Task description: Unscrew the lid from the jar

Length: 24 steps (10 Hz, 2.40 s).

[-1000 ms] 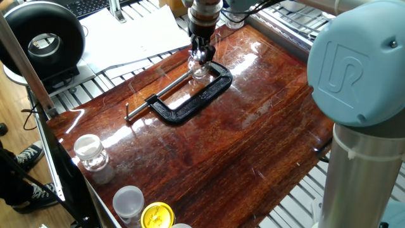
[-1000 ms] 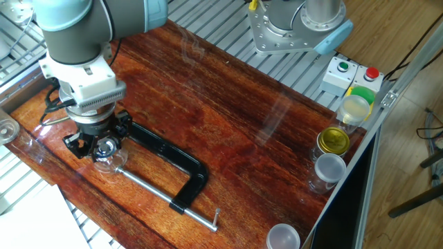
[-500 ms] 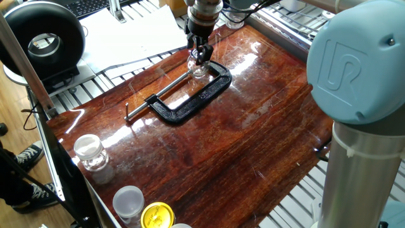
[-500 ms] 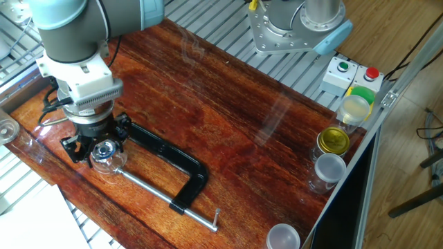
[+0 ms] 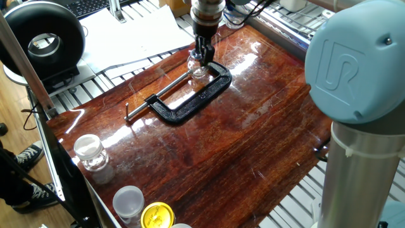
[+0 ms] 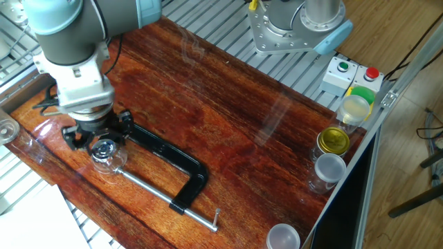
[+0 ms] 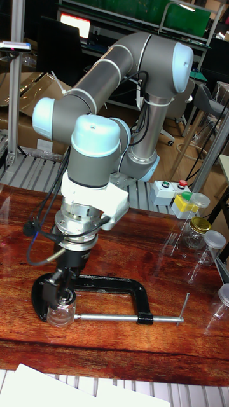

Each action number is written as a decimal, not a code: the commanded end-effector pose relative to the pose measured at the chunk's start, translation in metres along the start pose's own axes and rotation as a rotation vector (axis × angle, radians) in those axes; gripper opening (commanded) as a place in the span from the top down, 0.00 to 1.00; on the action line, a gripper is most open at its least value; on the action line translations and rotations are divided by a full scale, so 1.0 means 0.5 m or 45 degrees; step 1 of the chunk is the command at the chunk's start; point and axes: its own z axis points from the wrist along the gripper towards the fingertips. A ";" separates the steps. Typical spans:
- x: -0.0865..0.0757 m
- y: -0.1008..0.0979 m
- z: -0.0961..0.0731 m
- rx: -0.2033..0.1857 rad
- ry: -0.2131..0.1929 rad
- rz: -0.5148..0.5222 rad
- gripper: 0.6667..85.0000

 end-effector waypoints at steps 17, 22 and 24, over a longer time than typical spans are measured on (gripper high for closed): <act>-0.033 0.013 -0.002 -0.112 -0.056 1.070 0.23; -0.027 0.005 -0.002 -0.096 -0.043 1.064 0.26; -0.025 0.001 -0.001 -0.092 -0.038 1.074 0.26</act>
